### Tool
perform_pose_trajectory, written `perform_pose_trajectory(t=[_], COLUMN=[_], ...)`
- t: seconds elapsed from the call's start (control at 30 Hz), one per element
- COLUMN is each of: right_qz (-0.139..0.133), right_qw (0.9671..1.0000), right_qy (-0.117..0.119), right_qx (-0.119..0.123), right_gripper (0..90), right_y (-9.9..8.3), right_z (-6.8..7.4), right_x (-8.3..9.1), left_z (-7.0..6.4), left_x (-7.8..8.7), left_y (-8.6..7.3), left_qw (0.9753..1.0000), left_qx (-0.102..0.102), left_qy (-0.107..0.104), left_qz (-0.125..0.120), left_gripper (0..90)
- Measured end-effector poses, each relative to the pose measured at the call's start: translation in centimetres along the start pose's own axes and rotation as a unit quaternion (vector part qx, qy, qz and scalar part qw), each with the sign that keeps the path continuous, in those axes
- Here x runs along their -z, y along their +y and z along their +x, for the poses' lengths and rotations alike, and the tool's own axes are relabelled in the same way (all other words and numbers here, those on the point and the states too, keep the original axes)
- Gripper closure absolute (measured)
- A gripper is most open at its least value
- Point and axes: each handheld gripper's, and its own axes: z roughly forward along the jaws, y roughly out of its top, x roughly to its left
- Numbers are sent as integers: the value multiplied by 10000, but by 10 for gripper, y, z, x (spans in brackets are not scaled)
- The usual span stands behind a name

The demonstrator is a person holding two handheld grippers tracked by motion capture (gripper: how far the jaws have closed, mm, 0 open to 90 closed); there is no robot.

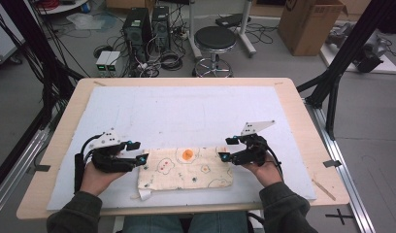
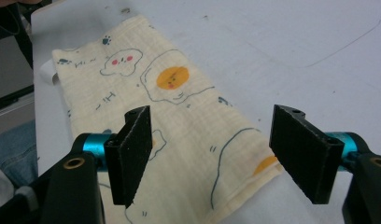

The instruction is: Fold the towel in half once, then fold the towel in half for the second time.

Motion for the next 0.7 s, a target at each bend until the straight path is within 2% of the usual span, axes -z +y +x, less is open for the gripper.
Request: perform_pose_trajectory(t=[0.4,0.7], right_qz=[83,34], right_qw=[9999,9999], right_qy=[-83,-110], right_qx=[6,0], right_gripper=[296,311], right_y=[5,13], right_z=[-9,-15], right_x=[-10,-14], left_z=[4,10], left_x=[-5,-8], left_y=[0,-1], left_qw=[9999,9999], left_qx=[-44,38], left_qy=[104,147], left_qz=[36,69], left_gripper=[419,443])
